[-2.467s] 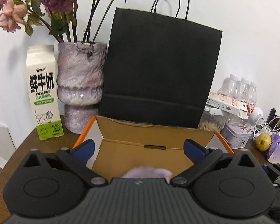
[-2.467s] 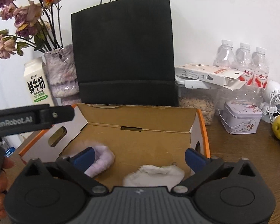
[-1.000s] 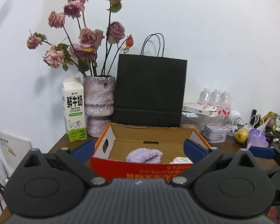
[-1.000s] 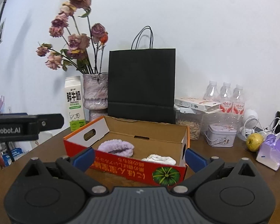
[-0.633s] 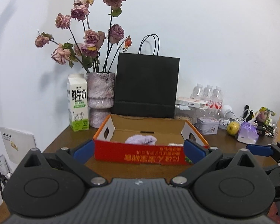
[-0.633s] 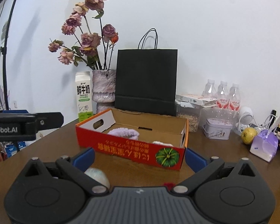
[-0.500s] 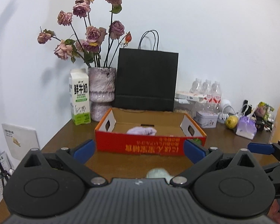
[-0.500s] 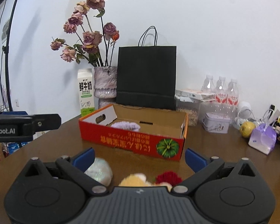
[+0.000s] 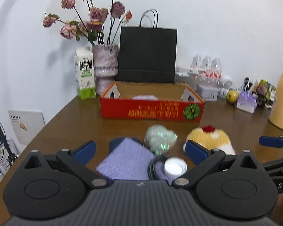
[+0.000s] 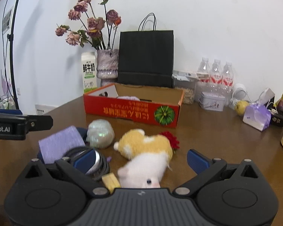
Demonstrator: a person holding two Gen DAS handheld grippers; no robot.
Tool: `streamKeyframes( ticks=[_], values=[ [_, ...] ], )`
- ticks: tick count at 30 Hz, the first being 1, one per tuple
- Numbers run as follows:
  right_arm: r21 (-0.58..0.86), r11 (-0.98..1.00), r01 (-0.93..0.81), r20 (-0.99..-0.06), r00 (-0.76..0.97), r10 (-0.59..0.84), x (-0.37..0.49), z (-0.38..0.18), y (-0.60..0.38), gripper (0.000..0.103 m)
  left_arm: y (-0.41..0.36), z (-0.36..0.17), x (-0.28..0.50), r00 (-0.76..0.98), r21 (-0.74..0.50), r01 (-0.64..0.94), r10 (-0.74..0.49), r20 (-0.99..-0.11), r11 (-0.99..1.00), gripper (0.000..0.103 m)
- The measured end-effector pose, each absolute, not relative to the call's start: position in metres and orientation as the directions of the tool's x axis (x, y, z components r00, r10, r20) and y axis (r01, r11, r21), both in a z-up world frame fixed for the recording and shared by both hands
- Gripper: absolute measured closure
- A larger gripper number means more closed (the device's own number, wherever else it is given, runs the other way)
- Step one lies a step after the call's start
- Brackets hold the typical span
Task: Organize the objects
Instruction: 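Withdraw both grippers from the box back toward the remaining items, then grasp the black cable with the left gripper while the right gripper grasps the plush sheep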
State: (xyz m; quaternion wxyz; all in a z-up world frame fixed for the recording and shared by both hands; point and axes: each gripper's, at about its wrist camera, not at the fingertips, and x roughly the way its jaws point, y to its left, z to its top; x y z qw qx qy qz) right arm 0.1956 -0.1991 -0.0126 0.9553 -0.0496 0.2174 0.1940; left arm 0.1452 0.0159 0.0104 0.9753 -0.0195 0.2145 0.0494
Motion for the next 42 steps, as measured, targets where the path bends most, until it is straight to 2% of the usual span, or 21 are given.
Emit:
streamKeyframes(
  ticks=[9, 13, 19, 22, 26, 42],
  values=[
    [-0.008, 0.932, -0.363, -0.453, 0.832, 0.32, 0.195, -0.031, -0.212, 0.0, 0.002, -0.008, 0.144, 0.872, 0.008, -0.055, 0.052, -0.486, 0.998, 0.0],
    [0.011, 0.943, -0.333, -0.439, 0.845, 0.304, 0.202, -0.037, -0.221, 0.0, -0.006, -0.016, 0.158, 0.837, 0.024, -0.016, 0.027, -0.547, 1.0, 0.0],
    [0.067, 0.939, -0.338, -0.379, 0.862, 0.337, 0.204, -0.039, -0.231, 0.0, -0.026, -0.033, 0.188, 0.768, 0.116, 0.067, 0.023, -0.64, 0.991, 0.0],
    [0.112, 0.94, -0.324, -0.382, 0.859, 0.341, 0.209, -0.039, -0.238, 0.0, -0.032, -0.04, 0.203, 0.741, 0.159, 0.094, 0.037, -0.67, 0.983, 0.0],
    [0.159, 0.937, -0.311, -0.383, 0.855, 0.349, 0.212, -0.041, -0.247, 0.0, -0.036, -0.044, 0.219, 0.734, 0.205, 0.11, 0.059, -0.676, 0.972, 0.0],
    [0.198, 0.93, -0.311, -0.386, 0.847, 0.366, 0.215, -0.043, -0.252, 0.0, -0.04, -0.047, 0.23, 0.714, 0.26, 0.177, 0.058, -0.697, 0.949, 0.0]
  ],
)
